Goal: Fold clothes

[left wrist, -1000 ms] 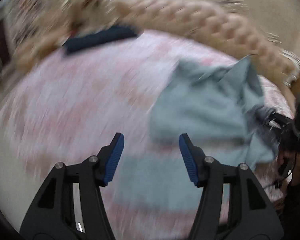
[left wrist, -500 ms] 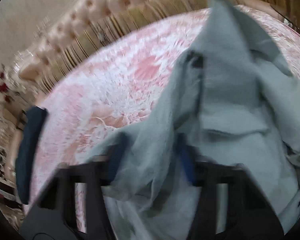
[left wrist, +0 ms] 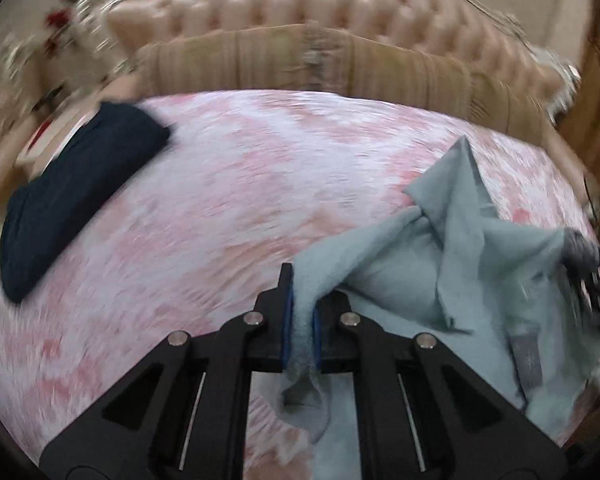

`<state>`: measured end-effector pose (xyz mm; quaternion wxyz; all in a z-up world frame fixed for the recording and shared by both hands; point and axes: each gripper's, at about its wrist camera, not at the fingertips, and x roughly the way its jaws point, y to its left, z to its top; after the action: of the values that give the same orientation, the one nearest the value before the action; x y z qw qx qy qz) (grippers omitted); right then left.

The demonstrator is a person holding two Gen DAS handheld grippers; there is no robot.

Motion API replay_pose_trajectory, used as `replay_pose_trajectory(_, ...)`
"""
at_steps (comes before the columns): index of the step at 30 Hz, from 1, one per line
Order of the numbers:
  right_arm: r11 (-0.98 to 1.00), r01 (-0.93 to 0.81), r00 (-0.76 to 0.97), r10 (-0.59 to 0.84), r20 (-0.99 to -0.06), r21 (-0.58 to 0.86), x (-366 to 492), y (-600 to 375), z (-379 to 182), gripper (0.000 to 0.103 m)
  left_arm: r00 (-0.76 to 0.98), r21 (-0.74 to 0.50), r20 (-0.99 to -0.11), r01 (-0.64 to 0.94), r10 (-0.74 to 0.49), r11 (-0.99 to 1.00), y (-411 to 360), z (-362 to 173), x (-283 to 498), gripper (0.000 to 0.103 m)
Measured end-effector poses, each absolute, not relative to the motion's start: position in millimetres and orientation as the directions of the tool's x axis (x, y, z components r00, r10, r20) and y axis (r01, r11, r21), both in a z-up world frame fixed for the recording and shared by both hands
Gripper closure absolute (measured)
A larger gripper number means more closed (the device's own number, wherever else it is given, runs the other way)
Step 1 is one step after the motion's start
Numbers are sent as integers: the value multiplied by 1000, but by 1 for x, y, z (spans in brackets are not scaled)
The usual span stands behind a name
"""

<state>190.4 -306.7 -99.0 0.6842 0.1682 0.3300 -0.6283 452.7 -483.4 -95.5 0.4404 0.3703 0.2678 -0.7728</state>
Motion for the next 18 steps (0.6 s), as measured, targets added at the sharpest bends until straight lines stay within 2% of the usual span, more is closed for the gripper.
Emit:
replay_pose_trajectory(5,105,957,-106,-740,-664,-270,187,-380,-93,93,-280,-132,-815,942,-507,-309,-475,-101,525,94)
replay_pose_trajectory(7,130,961,-85,-703,-706,-245,191,-405,-106,92,-263,-136,-832,950,-489,-280,-467,-114,542,94)
replay_pose_trajectory(9,158,964,-57,-660,-749,-213,195,-428,-119,82,-244,-133,-847,957,-472,-256,-460,-129,553,94)
replay_pose_trajectory(11,157,974,-34,-617,-787,-165,191,-436,-129,79,-255,-155,-859,956,-444,-247,-458,-146,562,94)
replay_pose_trajectory(12,140,976,-48,-615,-787,-169,188,-433,-129,77,-258,-160,-862,955,-436,-249,-457,-153,564,94)
replay_pose_trajectory(14,109,977,-72,-636,-769,-182,179,-418,-122,61,-267,-169,-864,952,-427,-253,-456,-162,567,93)
replay_pose_trajectory(15,84,978,-94,-644,-759,-193,173,-407,-116,57,-272,-174,-863,951,-426,-255,-455,-164,567,93)
replay_pose_trajectory(18,17,982,-130,-664,-736,-189,154,-373,-95,53,-279,-175,-861,948,-426,-267,-454,-168,564,94)
